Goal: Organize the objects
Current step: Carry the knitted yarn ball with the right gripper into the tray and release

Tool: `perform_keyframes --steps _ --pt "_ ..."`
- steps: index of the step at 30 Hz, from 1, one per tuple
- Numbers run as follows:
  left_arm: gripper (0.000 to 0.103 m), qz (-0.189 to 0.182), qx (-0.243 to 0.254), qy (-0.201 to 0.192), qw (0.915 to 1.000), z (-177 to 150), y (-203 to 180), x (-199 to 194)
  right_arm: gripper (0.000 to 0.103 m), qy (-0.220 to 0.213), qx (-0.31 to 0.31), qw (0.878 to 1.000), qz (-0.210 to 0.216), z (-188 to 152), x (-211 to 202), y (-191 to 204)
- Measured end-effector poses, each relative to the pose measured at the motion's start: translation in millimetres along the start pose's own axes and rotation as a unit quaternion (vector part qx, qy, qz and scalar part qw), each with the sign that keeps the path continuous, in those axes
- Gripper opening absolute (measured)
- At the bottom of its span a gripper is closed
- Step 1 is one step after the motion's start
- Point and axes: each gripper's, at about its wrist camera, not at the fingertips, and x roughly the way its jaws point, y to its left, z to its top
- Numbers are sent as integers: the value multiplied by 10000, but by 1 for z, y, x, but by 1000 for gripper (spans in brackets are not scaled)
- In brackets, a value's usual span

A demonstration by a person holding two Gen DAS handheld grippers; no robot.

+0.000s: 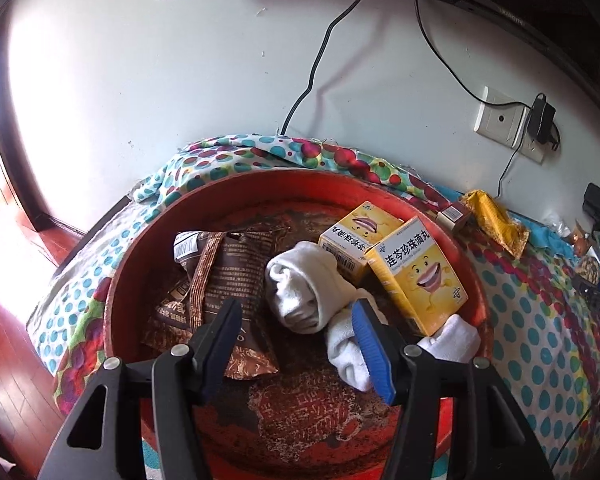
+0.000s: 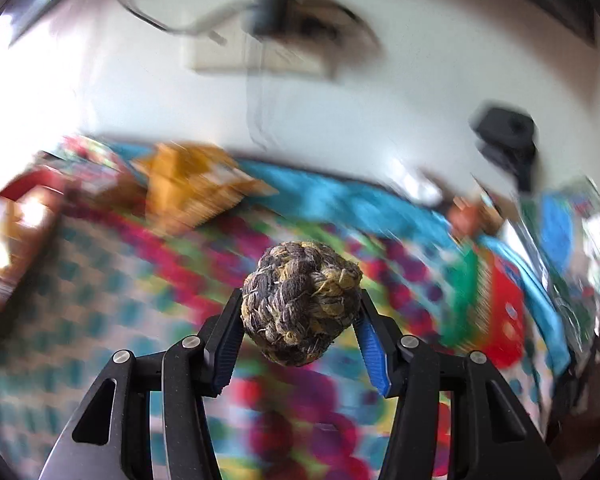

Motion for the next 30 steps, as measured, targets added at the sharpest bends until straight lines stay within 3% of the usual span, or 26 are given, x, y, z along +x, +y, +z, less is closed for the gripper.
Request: perform_keyframes --steps 5,11,15,21,25,30 --pt "59 -157 60 111 9998 0 0 1 50 -89 -369 9939 1040 26 -21 83" --pt "59 -196 330 -76 9992 6 1 -9 50 96 -1060 9737 2013 25 -24 195" --pt "59 -237 84 -36 9997 9 19 -8 50 130 -1531 9649 2130 21 -21 239" --pt "59 -125 -314 15 9994 10 44 -3 50 275 -1919 9575 2135 18 -5 274" --pt "59 -214 -538 75 9983 9 53 1 50 417 -1878 9583 2112 15 8 277" --pt "59 -121 -435 136 9989 7 48 6 51 322 -1804 9575 2229 12 3 271"
